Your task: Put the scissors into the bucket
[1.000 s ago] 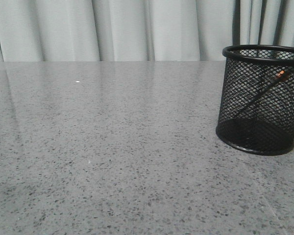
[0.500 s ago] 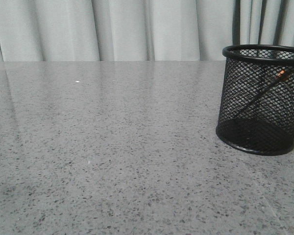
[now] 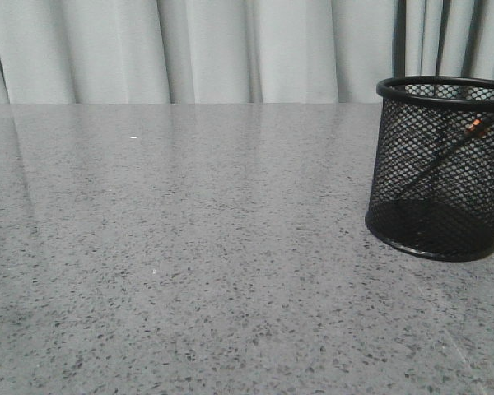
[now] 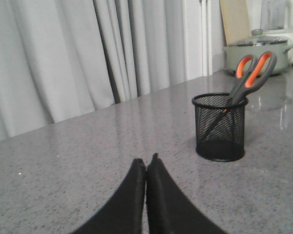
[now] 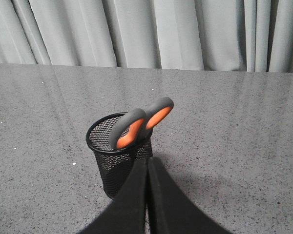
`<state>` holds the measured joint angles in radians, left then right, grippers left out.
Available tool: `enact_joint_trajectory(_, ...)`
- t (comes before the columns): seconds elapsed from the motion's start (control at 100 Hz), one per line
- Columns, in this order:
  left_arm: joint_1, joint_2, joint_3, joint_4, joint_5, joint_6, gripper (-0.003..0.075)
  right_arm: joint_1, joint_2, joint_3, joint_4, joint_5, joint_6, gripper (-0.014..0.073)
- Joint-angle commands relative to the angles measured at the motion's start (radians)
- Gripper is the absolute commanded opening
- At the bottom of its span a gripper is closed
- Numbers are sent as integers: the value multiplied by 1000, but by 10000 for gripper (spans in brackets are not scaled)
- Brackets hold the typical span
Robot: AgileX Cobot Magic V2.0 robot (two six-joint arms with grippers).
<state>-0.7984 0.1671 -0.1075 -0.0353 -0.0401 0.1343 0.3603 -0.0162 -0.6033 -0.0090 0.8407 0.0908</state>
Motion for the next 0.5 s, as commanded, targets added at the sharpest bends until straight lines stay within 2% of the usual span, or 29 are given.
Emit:
enact_joint_trajectory(0.0, 49, 4, -16, -49, -72, 82, -21, -6, 12, -19, -1, -73, -9, -65)
enact_joint_trajectory(0.06, 124, -3, 0, -83, -45, 131, -21, -6, 12, -19, -1, -73, -9, -65)
enact_joint_trajectory(0.34, 465, -99, 133, -113, -1, 132, -21, -6, 12, -19, -1, -73, -9, -65)
enact_joint_trajectory(0.49, 584, -159, 133, -107, 139, 132, -21, -6, 12, -19, -1, -73, -9, -65)
